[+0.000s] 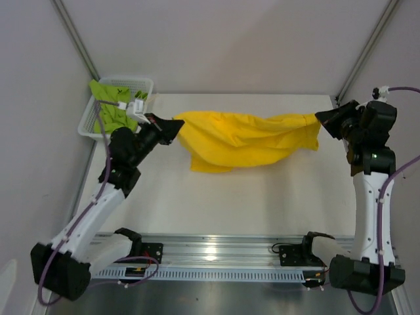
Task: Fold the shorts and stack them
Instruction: Flatten the shorts out
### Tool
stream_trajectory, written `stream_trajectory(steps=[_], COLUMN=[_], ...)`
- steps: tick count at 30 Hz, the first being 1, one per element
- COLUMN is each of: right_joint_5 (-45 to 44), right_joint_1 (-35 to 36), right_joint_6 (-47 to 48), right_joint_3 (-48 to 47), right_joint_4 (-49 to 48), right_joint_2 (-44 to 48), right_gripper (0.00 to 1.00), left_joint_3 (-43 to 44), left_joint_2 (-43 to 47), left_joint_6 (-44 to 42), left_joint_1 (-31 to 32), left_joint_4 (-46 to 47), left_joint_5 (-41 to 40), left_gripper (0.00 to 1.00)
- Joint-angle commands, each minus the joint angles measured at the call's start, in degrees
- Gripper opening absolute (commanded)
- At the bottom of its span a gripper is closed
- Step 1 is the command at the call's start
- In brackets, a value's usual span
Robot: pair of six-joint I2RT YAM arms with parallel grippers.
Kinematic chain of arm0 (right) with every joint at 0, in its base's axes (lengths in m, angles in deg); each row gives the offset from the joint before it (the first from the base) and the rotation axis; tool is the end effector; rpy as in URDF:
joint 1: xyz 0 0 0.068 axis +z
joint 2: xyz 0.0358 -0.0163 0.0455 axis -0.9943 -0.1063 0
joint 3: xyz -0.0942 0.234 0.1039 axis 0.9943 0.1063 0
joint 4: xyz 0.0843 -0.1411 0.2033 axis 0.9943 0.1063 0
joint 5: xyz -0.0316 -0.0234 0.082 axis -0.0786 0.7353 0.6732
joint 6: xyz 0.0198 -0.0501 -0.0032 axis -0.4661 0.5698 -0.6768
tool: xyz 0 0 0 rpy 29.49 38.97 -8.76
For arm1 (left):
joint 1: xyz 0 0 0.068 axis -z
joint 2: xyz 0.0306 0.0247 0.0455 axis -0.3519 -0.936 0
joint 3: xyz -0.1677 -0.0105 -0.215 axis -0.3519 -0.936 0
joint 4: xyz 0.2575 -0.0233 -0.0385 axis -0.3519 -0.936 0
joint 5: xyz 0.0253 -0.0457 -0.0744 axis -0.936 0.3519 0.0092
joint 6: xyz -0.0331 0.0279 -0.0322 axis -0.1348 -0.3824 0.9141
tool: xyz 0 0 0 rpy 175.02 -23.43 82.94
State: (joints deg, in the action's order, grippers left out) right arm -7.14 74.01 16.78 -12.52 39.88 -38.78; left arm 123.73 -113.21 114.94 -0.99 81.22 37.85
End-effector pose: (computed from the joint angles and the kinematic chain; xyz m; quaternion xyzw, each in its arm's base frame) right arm 0.2207 -0.0281 0.4285 0.2514 0.7671 0.2561 0.5317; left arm 0.2264 -0.0898 0.3490 -0.0227 0.6995 -0.4139 0.5822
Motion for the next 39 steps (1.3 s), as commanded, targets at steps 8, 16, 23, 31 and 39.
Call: stream_trajectory(steps=[8,16,23,31,39], right_joint_5=[-0.5,-0.8,-4.7,-4.1,-5.8], right_joint_1=[-0.4,-0.1,1.5,8.0,7.9], right_joint_6=[-1.6,-2.1,-4.8,-11.5,-15.4], right_joint_3=[-18.5,-28.4,-26.3,-8.2,28.2], right_joint_4=[16.0,9.5,0.2,1.3,-12.6], right_joint_2=[15.0,26.2,30.0,22.6,28.3], right_gripper=[0.0,0.0,0.0,0.0,0.0], left_joint_3=[13.2,25.5,32.3,22.6,-20.7], left_joint_2=[27.6,39.5,39.7,23.2,22.9], left_joint_6=[-7.2,-10.7,-13.7,-12.4,0.0], left_joint_1=[-0.4,-0.4,-0.4,-0.4,-0.4], left_joint_4=[-25.1,-30.2,-26.2,-21.7,6.4], left_joint_5=[-4.8,-7.9,-7.0,-7.5,-13.6], left_gripper=[0.0,0.0,0.0,0.0,0.0])
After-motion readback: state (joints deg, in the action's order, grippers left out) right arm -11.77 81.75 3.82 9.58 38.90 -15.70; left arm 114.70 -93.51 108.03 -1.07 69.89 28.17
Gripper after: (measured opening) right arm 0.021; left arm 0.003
